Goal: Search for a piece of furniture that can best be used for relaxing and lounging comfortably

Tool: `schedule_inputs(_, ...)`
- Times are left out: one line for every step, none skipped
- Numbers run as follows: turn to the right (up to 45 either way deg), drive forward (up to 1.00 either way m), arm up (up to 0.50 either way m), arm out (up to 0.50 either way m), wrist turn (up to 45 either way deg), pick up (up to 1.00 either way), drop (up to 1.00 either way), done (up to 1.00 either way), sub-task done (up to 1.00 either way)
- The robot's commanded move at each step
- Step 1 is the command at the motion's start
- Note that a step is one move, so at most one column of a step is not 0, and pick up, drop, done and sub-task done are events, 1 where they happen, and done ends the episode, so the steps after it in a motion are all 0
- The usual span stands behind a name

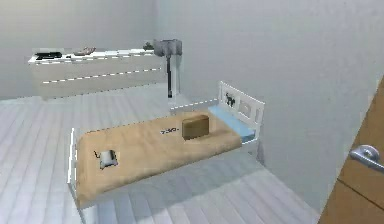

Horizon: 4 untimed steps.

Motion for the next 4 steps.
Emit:
schedule_inputs(-45.0, 0.0, 0.0, 0.0, 0.0, 0.0, 0.0, 0.0, 0.0)
schedule_inputs(-9.0, 0.0, 0.0, 0.0, 0.0, 0.0, 0.0, 0.0, 0.0)
schedule_inputs(0.0, 0.65, 0.0, 0.0, 0.0, 0.0, 0.0, 0.0, 0.0)
schedule_inputs(-24.0, 0.0, 0.0, 0.0, 0.0, 0.0, 0.0, 0.0, 0.0)
